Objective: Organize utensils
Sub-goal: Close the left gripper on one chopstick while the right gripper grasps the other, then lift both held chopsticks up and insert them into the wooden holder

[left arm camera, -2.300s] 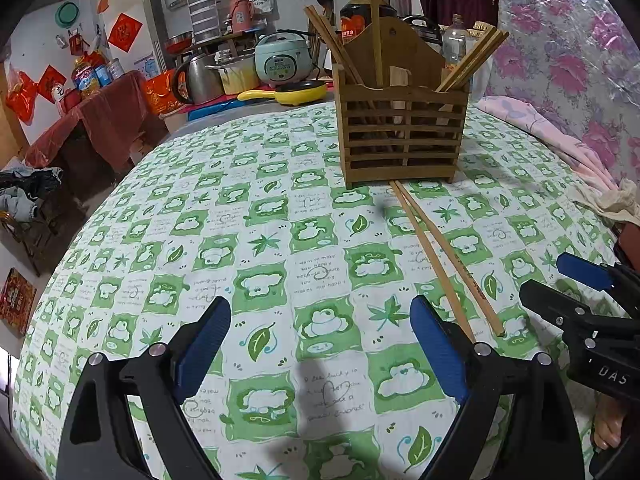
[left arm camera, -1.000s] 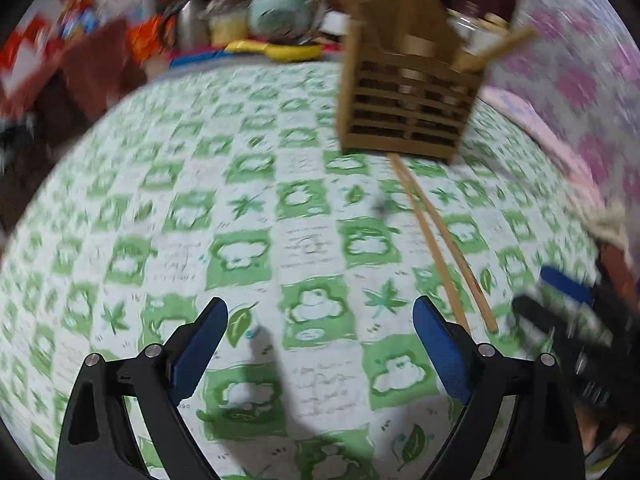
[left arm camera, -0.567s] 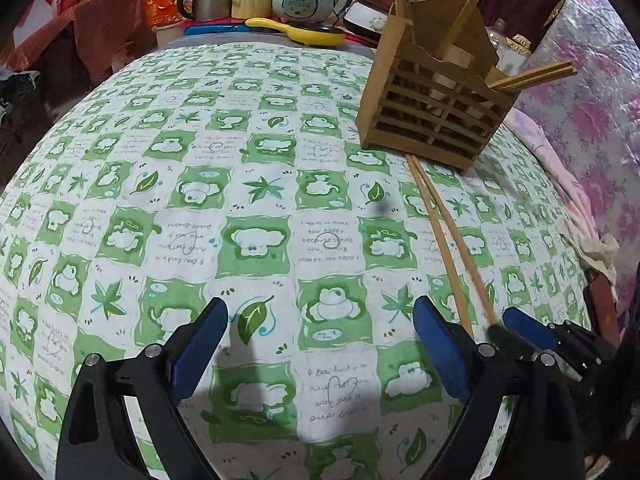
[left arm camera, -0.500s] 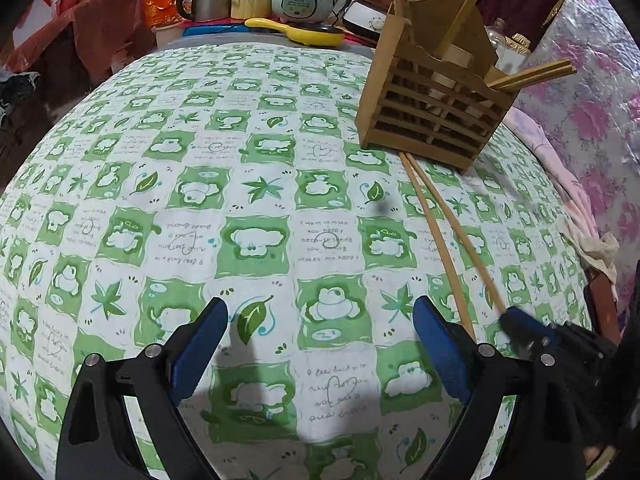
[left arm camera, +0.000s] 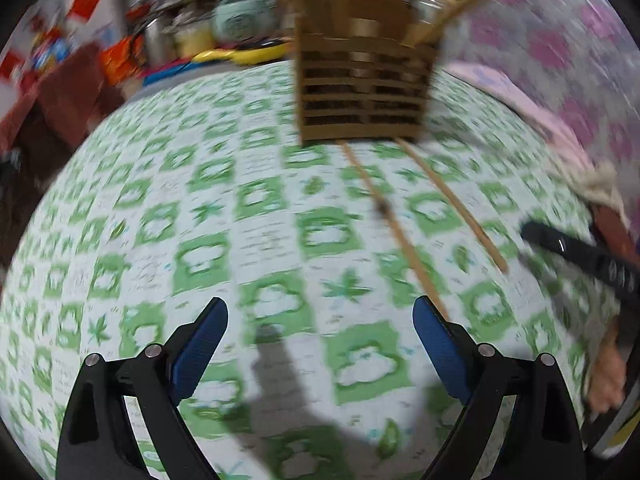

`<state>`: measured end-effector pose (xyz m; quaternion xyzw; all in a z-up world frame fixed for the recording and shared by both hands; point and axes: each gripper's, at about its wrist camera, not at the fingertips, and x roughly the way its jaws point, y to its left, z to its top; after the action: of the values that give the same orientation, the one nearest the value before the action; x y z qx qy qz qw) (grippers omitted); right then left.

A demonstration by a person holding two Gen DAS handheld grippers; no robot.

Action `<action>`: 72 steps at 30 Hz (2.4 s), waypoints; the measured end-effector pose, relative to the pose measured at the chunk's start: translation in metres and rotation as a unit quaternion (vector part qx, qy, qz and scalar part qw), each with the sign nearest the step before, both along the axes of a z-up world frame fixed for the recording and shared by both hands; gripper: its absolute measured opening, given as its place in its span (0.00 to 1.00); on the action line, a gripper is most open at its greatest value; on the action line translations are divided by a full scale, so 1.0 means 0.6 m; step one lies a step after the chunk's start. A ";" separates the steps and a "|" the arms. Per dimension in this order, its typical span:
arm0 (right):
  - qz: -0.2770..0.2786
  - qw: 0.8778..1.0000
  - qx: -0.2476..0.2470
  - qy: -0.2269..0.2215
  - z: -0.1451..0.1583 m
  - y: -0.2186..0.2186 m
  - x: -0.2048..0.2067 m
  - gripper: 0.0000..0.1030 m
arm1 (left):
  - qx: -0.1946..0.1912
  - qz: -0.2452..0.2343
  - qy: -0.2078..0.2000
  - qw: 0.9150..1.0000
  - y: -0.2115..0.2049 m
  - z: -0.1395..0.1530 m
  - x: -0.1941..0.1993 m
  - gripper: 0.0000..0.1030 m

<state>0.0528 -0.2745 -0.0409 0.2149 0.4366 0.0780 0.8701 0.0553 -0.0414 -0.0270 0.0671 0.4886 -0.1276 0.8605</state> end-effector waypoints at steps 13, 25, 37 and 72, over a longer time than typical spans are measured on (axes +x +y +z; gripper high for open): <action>-0.011 1.000 0.018 0.004 -0.004 -0.011 0.002 0.41 | -0.001 -0.056 0.045 0.997 -0.068 -0.033 0.000 0.24; 0.056 0.997 -0.050 -0.004 -0.002 0.049 -0.004 0.41 | -0.050 -0.012 0.065 0.997 0.017 -0.027 0.007 0.21; 0.093 0.988 -0.116 0.026 -0.019 0.091 0.004 0.20 | -0.004 -0.018 0.041 0.999 -0.014 -0.032 0.017 0.22; 0.083 0.989 -0.107 -0.051 0.063 0.067 -0.060 0.06 | -0.020 -0.013 -0.022 0.999 0.006 0.063 -0.025 0.07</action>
<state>0.0171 -0.2344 -0.0030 0.0789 0.4137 0.1139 0.8998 0.0403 -0.0378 0.0110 0.0590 0.4655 -0.1471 0.8707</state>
